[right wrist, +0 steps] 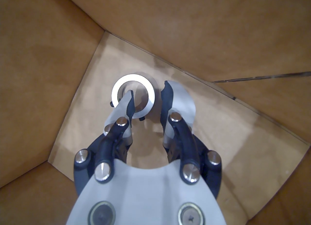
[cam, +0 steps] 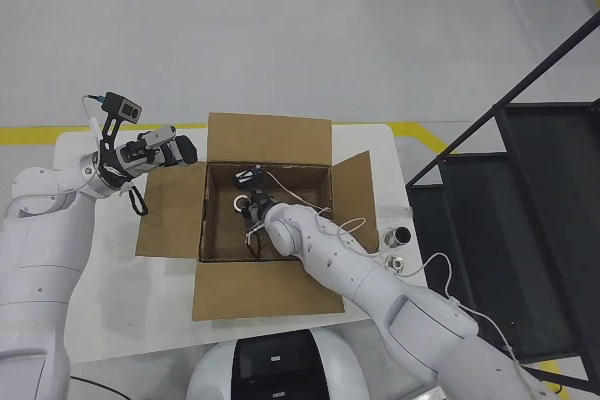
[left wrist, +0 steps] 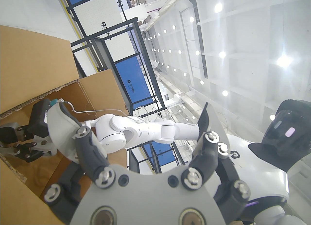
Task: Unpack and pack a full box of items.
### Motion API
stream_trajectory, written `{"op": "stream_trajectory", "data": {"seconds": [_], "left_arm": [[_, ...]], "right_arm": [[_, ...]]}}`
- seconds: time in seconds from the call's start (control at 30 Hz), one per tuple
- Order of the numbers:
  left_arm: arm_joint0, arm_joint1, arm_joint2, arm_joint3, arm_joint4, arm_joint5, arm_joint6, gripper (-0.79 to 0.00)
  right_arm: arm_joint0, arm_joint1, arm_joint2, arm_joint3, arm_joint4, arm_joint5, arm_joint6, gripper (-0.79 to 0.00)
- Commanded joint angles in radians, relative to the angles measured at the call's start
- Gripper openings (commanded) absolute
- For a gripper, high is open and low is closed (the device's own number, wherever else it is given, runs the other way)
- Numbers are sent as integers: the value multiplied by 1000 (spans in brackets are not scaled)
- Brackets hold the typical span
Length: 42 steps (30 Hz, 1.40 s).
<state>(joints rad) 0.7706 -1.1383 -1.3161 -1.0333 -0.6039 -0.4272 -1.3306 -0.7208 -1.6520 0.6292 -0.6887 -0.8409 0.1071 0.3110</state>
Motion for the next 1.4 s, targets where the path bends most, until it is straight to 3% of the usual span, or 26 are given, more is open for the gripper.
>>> {"op": "stream_trajectory", "data": {"seconds": [0.0, 0.07, 0.1, 0.37, 0.6, 0.93, 1.2, 1.37], "left_arm": [[0, 0, 0, 0, 0, 0, 0, 0], [0, 0, 0, 0, 0, 0, 0, 0], [0, 0, 0, 0, 0, 0, 0, 0], [0, 0, 0, 0, 0, 0, 0, 0], [0, 0, 0, 0, 0, 0, 0, 0], [0, 0, 0, 0, 0, 0, 0, 0], [0, 0, 0, 0, 0, 0, 0, 0], [0, 0, 0, 0, 0, 0, 0, 0]], "right_arm": [[6, -4, -1, 8, -7, -4, 9, -606], [11, -7, 1, 13, -13, -5, 14, -767], [13, -8, 2, 13, -16, -5, 17, -785], [-3, 9, 29, -78, -75, -18, 46, -785], [-89, 77, 117, -325, -181, -50, 163, -785], [-375, 198, 386, -909, -252, -228, 371, -785], [-651, 247, 580, -1249, -277, -218, 349, -785], [-739, 256, 638, -1319, -271, -186, 287, -785]]}}
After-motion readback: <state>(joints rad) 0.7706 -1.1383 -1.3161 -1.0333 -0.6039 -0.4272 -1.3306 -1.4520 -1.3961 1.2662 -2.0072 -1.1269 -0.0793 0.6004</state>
